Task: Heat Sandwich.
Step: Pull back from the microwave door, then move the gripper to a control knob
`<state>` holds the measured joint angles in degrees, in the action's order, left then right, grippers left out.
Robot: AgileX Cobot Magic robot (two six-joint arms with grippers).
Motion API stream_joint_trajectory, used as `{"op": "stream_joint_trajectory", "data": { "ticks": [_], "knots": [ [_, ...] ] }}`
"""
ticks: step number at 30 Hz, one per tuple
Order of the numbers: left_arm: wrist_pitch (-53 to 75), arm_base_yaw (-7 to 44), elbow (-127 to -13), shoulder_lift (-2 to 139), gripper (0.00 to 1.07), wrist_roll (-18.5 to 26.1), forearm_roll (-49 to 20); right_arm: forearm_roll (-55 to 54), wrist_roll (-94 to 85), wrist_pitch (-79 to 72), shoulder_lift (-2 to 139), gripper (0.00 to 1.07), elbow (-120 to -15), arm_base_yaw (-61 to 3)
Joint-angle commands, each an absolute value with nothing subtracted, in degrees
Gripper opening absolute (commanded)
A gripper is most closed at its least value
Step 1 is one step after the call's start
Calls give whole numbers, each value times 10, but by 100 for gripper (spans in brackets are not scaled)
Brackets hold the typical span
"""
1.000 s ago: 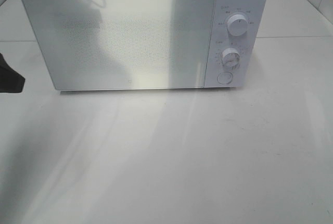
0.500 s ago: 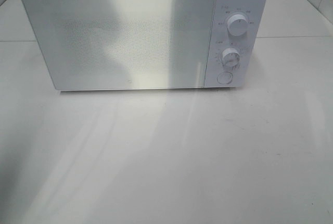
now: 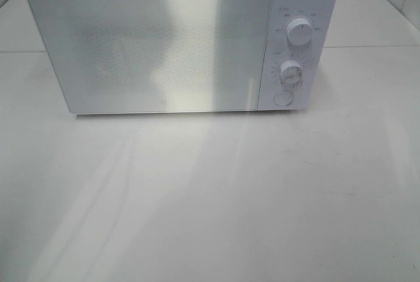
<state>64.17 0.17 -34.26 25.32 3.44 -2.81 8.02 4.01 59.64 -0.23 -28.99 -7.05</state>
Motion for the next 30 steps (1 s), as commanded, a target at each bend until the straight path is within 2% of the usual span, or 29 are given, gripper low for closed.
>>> {"op": "stream_joint_trajectory", "data": {
  "ticks": [1, 9, 23, 30],
  "knots": [
    [637, 0, -322, 218, 102, 38, -34, 81, 34, 592, -17, 76, -288, -67],
    [589, 0, -282, 117, 102, 37, -33, 81, 34, 592, -17, 76, -288, -67],
    [590, 0, -282, 66, 102, 36, -37, 81, 34, 592, -17, 76, -288, -67],
    [590, 0, -282, -6, 102, 36, -37, 81, 33, 592, -17, 76, -288, -67]
  ]
}}
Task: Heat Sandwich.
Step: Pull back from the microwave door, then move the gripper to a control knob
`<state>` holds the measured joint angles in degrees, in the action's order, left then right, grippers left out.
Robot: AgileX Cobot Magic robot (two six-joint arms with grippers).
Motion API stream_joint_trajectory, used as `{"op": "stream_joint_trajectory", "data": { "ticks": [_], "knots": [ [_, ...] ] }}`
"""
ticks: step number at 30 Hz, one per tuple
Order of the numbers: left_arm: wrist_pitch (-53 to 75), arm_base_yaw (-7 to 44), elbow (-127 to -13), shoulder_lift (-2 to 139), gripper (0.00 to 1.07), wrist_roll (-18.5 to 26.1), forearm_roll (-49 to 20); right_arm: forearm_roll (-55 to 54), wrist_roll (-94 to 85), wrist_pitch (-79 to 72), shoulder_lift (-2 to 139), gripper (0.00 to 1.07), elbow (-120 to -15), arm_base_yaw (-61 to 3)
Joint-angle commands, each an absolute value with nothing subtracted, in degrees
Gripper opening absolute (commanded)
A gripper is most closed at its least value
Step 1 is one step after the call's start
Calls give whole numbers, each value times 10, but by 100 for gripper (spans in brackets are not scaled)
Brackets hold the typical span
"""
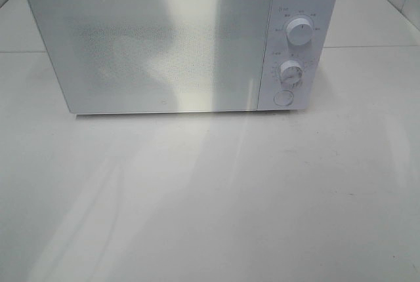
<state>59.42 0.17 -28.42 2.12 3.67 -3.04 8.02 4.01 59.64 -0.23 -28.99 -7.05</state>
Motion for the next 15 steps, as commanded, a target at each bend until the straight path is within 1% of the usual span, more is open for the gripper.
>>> {"op": "stream_joint_trajectory", "data": {
  "ticks": [1, 15],
  "knots": [
    [590, 0, -282, -6, 102, 36, -37, 81, 33, 592, -17, 76, -288, -67],
    [590, 0, -282, -18, 101, 36, -37, 81, 34, 592, -17, 76, -288, -67]
  ]
}}
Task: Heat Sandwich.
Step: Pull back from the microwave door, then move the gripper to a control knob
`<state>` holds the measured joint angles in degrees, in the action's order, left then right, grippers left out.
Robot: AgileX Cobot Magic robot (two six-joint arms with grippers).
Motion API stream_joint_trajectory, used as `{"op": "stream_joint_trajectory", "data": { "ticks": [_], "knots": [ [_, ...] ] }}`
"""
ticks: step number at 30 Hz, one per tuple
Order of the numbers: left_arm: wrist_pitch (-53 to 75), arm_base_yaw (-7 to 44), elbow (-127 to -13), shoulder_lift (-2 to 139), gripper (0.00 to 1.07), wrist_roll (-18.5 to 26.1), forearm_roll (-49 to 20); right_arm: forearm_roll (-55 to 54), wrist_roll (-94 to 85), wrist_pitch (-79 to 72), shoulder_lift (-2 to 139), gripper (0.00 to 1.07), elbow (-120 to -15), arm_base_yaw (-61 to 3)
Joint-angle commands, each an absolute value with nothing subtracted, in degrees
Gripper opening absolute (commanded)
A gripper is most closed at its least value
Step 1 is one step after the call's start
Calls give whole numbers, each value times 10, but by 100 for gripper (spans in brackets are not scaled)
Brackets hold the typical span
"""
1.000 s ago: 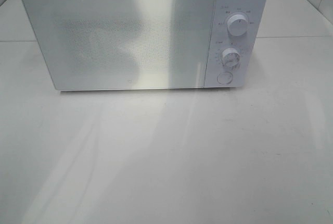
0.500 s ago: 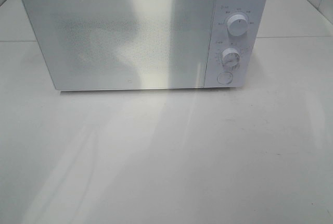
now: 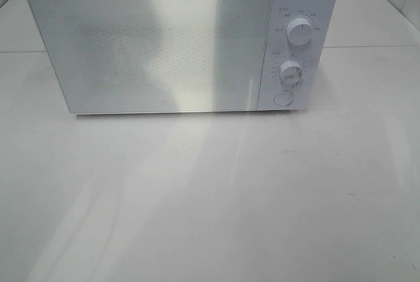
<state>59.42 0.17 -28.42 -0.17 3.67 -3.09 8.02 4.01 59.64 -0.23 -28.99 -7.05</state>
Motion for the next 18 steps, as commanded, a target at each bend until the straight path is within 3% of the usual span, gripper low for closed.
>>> {"op": "stream_joint_trajectory", "data": {
  "ticks": [1, 18],
  "knots": [
    [590, 0, -282, -18, 101, 36, -37, 81, 34, 592, -17, 76, -288, -67],
    [590, 0, -282, -18, 101, 36, -37, 81, 34, 592, -17, 76, -288, -67]
  ]
}}
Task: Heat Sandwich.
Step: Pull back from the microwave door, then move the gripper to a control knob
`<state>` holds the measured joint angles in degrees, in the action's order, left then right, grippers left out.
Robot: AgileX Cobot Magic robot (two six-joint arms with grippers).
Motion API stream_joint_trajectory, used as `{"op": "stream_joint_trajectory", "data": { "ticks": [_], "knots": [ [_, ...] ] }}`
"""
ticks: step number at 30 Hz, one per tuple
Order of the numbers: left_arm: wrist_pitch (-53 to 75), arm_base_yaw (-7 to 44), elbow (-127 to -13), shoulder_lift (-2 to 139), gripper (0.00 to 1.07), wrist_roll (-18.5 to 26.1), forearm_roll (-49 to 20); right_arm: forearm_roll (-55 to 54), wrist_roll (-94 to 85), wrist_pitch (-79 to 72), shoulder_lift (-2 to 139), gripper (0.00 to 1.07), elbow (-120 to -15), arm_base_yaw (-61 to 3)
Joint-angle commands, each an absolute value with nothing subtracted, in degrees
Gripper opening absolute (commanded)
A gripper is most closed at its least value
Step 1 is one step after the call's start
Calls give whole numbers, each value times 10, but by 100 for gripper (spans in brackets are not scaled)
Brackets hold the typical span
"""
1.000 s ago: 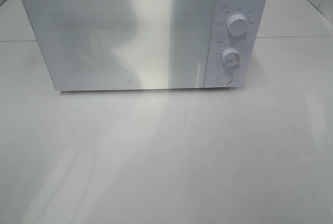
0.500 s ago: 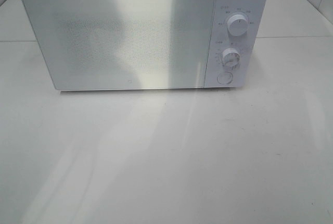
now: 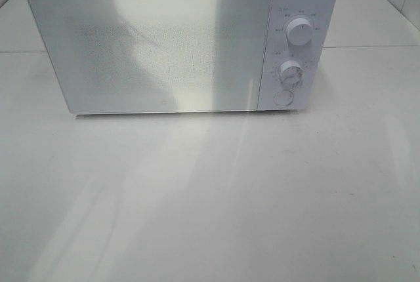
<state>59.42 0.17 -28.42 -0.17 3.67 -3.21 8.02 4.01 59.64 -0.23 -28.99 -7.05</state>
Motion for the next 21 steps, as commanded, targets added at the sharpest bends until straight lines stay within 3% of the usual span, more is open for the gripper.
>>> {"op": "stream_joint_trajectory", "data": {
  "ticks": [1, 21],
  "knots": [
    [590, 0, -282, -18, 101, 36, -37, 81, 34, 592, -17, 76, -288, -67],
    [590, 0, -282, -18, 101, 36, -37, 76, 34, 532, 67, 76, -335, -67]
  ]
}}
